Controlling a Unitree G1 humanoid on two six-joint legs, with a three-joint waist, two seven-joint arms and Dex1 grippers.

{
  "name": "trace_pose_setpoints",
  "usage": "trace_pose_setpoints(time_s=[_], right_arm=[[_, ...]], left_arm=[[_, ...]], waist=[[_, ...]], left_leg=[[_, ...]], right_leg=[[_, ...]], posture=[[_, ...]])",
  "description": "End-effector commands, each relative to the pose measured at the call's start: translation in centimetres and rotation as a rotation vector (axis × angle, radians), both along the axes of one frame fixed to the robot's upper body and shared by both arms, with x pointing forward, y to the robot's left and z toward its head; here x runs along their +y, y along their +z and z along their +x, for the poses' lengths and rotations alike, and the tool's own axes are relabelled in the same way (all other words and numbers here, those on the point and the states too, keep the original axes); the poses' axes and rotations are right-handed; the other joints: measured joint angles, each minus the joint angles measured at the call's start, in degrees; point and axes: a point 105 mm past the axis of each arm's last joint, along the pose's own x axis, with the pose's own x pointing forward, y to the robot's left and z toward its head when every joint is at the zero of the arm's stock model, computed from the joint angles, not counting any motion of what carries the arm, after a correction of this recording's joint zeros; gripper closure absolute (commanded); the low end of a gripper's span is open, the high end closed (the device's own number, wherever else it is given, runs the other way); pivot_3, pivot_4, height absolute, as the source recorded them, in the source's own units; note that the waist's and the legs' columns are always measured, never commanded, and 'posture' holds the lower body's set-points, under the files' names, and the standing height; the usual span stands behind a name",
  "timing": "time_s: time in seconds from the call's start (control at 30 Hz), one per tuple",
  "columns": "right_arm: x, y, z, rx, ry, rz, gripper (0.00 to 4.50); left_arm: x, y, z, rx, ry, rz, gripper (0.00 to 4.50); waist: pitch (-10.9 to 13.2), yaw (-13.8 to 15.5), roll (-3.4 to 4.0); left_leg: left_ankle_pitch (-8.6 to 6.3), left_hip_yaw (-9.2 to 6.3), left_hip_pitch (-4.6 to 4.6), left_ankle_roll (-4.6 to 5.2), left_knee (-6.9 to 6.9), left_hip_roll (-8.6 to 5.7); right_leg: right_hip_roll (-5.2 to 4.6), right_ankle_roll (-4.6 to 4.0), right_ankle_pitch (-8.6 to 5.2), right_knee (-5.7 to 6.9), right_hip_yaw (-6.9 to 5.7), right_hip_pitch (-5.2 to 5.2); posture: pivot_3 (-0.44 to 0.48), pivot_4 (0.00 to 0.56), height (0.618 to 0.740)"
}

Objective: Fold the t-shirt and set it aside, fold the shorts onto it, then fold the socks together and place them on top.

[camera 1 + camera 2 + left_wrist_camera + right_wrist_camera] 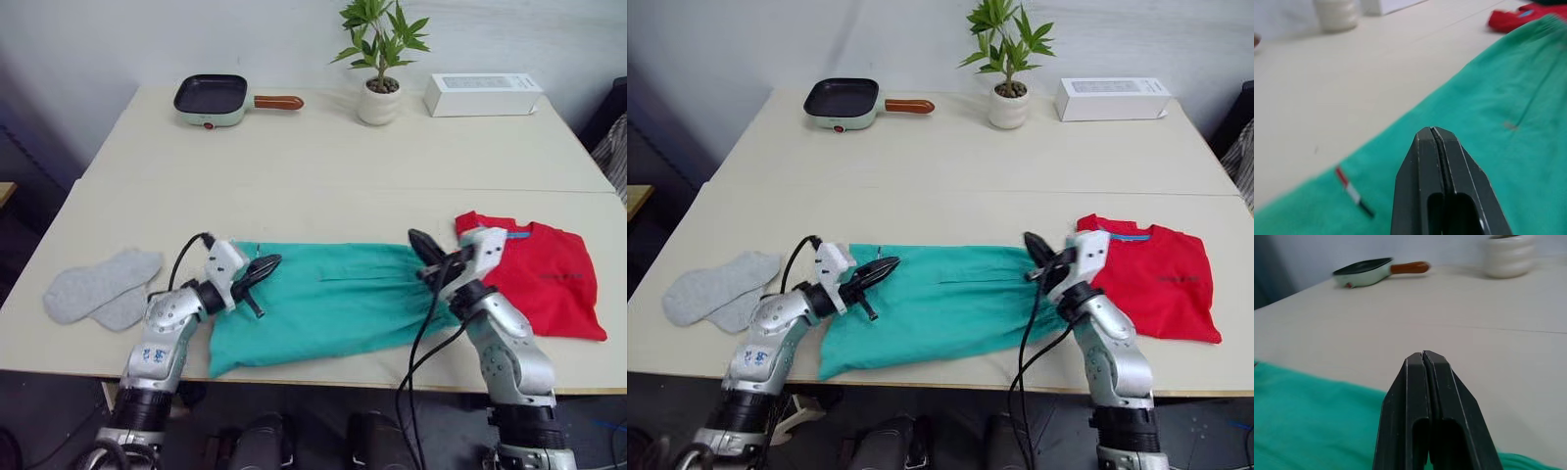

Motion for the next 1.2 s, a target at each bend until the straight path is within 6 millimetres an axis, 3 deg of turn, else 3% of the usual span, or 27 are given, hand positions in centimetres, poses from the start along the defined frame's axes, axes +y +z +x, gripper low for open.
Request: trace_pose_setpoints(time_s=[0.03,0.2,0.33,0.37,0.43,0.6,0.7,0.8,0.97,1.2], right_arm=[[1.4,-1.4,-1.0,0.002,-0.009,-0.089,4.47],[0.8,-1.6,-2.0,-0.01,-0.011,-0.066,4.47],[1.9,2.0,-5.1,-0.036,0.21,0.133,4.47],[1.2,2.6,-5.8,-0.02,0.218,0.161,4.31],[-0.9,2.9,-6.6,0.061,0.189,0.232,3.88],[-5.5,2.0,-8.6,0.304,0.081,0.402,2.18],[-7.2,0.3,-10.5,0.508,0.034,0.47,1.08],[-8.2,-0.6,-12.3,0.631,-0.022,0.589,0.1],[-8.9,-2.3,-13.8,0.743,-0.152,0.674,0.04],[-7.4,-3.6,-14.0,0.817,-0.186,0.676,0.04]], left_arm=[[-1.0,-1.0,0.4,0.024,-0.01,0.058,4.5],[0.6,-4.4,1.3,0.138,0.112,0.14,4.5],[-0.1,-3.6,0.4,0.098,0.032,0.1,4.5],[-0.8,-2.7,0.0,0.067,-0.025,0.08,4.5],[-2.0,-1.2,-0.8,0.019,-0.136,0.037,4.5],[-4.5,1.0,-2.1,-0.02,-0.333,0.012,4.5],[-6.1,1.0,-2.6,-0.014,-0.427,0.041,4.5],[-7.2,-0.5,-2.7,0.002,-0.478,0.102,4.5],[-7.6,-1.9,-2.1,0.083,-0.496,0.068,4.5],[-7.7,-3.6,-2.0,0.167,-0.517,0.084,4.5]], waist=[[0.0,0.25,0.0],[0.04,0.17,-0.07],[0.06,0.24,-0.05],[0.06,0.24,-0.05],[0.07,0.29,-0.05],[0.11,1.3,-0.12],[0.12,1.74,-0.11],[0.12,1.85,-0.12],[0.13,1.63,-0.13],[0.13,1.75,-0.13]], left_leg=[[-0.02,0.01,0.0,0.02,0.0,-0.05],[-0.08,0.06,-0.01,0.07,0.03,-0.1],[-0.17,0.03,0.01,-0.11,-0.03,-0.02],[-0.17,-0.01,0.01,-0.1,-0.02,0.01],[-0.2,-0.01,-0.01,-0.11,-0.02,0.02],[-0.32,-0.08,-0.02,-0.01,0.01,0.0],[-0.47,-0.07,-0.01,0.26,-0.01,0.0],[-0.41,-0.07,0.0,0.44,-0.02,0.02],[-0.41,0.01,0.0,0.6,-0.02,0.08],[-0.52,0.01,-0.06,0.48,-0.03,0.08]], right_leg=[[-0.01,0.0,0.0,-0.02,0.0,0.02],[-0.02,0.05,0.03,-0.07,0.05,0.01],[-0.01,0.05,0.02,-0.1,0.06,0.0],[-0.01,0.04,0.02,-0.1,0.05,0.02],[-0.03,0.04,0.02,-0.18,0.06,0.02],[-0.09,0.04,0.03,-0.42,0.05,0.19],[-0.07,0.03,0.02,-0.46,0.05,0.21],[-0.03,0.03,0.02,-0.52,0.04,0.26],[0.04,0.03,0.02,-0.75,0.04,0.33],[0.03,0.04,0.02,-0.93,0.05,0.33]], posture=[[0.0,0.15,0.74],[0.0,0.15,0.74],[0.0,0.15,0.74],[0.0,0.15,0.74],[0.0,0.15,0.74],[0.0,0.15,0.74],[0.0,0.15,0.74],[0.0,0.15,0.74],[0.0,0.15,0.74],[0.0,0.15,0.74]])
